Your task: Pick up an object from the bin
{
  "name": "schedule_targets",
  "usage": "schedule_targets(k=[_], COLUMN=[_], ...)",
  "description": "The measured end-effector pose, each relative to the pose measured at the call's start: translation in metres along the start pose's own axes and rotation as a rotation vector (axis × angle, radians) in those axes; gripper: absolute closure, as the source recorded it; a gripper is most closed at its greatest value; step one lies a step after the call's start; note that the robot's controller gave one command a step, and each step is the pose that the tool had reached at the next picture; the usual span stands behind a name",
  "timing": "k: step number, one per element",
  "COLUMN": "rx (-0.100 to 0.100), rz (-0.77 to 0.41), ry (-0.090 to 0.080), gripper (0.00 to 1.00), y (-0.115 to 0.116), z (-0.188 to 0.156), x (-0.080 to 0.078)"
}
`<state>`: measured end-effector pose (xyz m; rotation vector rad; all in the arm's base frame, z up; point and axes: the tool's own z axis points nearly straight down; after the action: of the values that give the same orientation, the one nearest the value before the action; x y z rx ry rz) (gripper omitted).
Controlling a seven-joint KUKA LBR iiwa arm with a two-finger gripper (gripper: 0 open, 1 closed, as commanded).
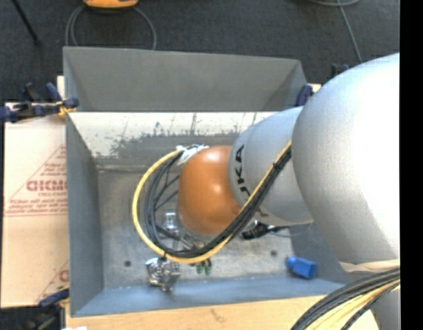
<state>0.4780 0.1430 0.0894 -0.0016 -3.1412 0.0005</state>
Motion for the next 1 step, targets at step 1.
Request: schedule_targets(k=[1], rx=[-0.004], rz=[-0.162], ry=[-0.025], gripper=[0.0], y=[0.0013], z=[0.0137], x=[-0.0028])
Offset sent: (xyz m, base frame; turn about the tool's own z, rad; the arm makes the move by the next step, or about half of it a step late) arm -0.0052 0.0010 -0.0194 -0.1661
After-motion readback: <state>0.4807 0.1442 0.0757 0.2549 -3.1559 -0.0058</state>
